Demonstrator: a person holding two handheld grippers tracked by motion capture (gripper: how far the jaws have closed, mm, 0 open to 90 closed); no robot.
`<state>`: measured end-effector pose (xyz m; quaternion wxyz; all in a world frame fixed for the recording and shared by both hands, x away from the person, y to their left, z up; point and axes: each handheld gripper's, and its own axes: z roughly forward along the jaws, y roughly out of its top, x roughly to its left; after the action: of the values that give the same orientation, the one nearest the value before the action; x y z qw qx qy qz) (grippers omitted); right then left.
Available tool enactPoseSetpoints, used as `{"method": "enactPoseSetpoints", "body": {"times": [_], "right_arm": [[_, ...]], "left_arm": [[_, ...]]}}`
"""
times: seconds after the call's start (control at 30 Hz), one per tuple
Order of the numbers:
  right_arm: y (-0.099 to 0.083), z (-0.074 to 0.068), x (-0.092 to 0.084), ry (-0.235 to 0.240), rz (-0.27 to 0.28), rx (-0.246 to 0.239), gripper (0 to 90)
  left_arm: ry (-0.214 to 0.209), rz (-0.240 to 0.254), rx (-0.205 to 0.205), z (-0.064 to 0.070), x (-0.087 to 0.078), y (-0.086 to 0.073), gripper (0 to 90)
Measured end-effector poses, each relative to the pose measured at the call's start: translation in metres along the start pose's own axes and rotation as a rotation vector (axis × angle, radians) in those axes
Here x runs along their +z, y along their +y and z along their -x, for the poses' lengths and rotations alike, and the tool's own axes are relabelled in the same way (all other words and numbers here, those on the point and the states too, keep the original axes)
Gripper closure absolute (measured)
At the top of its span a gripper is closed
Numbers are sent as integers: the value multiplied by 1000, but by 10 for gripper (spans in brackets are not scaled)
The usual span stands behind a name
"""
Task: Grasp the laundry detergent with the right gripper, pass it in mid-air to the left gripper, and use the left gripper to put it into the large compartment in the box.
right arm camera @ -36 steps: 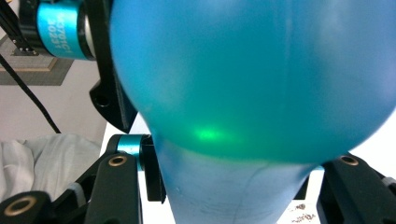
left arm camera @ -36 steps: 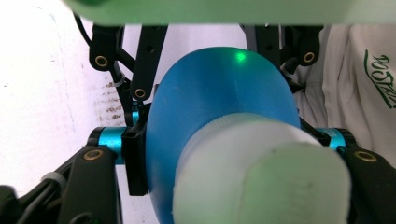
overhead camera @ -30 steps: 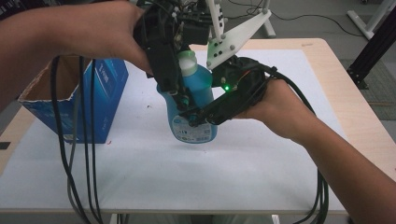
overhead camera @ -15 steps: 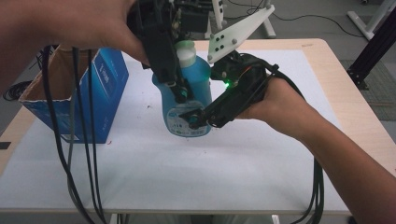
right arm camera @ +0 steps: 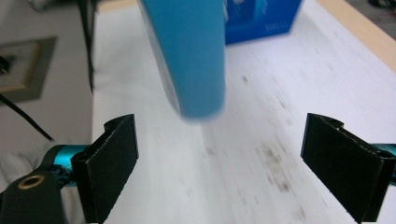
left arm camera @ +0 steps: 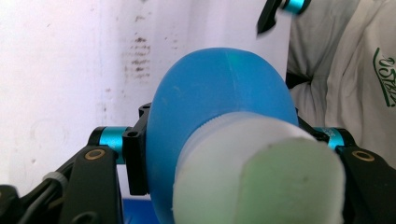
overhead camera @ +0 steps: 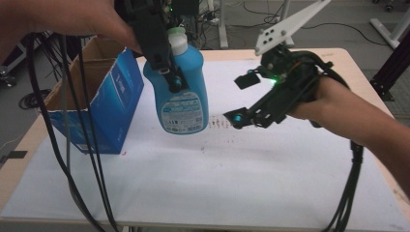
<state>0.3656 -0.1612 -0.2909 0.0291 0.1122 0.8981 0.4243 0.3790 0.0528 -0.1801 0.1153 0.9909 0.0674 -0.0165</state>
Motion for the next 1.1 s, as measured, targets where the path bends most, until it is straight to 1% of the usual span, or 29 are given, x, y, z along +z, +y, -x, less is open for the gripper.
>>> {"method": "enactPoseSetpoints", "body": {"times": [0.07, 0.1, 0.13, 0.17, 0.27, 0.33, 0.37, 0.4, 0.43, 0.47, 0.5, 0.53, 0.57, 0.6, 0.63, 0.7, 0.8, 0.9, 0.93, 1.0, 1.07, 1.1], "right_arm": [[-3, 2, -8, 22, -43, -3, 106], [-4, 3, -11, 30, -58, 4, 106], [-4, 3, -11, 30, -58, 4, 106], [-7, 5, -18, 36, -121, 15, 106], [-11, 4, -27, 55, -198, -18, 105], [-14, 5, -33, 46, -236, -27, 104], [-14, 5, -33, 46, -236, -27, 104], [-18, 7, -36, 29, -281, -19, 8], [-21, 8, -38, 21, -296, -14, 8], [-24, 9, -41, 8, -307, -20, 8], [-27, 10, -43, 3, -317, -11, 9], [-30, 11, -46, 14, -328, 10, 9], [-32, 12, -49, 19, -334, 19, 9], [-34, 12, -52, 12, -337, 22, 9], [-36, 12, -55, 7, -336, 18, 9], [-39, 13, -61, -1, -339, 27, 9], [-43, 11, -68, 12, -365, 12, 9], [-47, 10, -73, -2, -415, -15, 10], [-48, 11, -75, -13, -425, -22, 10], [-50, 12, -78, -47, -434, -9, 11], [-52, 13, -81, -76, -438, -8, 11], [-54, 14, -83, -81, -439, -16, 11]], "left_arm": [[10, 2, -18, -1, -5, -3, 381], [10, 2, -18, -1, -5, -3, 381], [17, -1, -30, -2, -10, -6, 381], [29, 5, -52, -4, -17, -9, 381], [46, 12, -74, -6, -29, -15, 381], [56, 21, -93, -8, -38, -19, 381], [56, 21, -93, -8, -38, -19, 380], [62, 25, -113, -9, -45, -24, 381], [64, 25, -122, -10, -49, -27, 380], [68, 29, -134, -11, -53, -30, 380], [71, 34, -144, -11, -57, -33, 380], [74, 39, -157, -12, -61, -36, 380], [79, 40, -168, -12, -65, -39, 381], [85, 38, -174, -13, -69, -42, 381], [89, 44, -190, -14, -73, -45, 380], [100, 44, -209, -15, -81, -52, 381], [113, 48, -244, -17, -92, -62, 381], [119, 55, -275, -20, -102, -74, 381], [122, 55, -285, -20, -105, -78, 381], [130, 58, -306, -21, -109, -85, 381], [135, 65, -326, -22, -114, -92, 381], [135, 65, -326, -22, -114, -92, 381]]}}
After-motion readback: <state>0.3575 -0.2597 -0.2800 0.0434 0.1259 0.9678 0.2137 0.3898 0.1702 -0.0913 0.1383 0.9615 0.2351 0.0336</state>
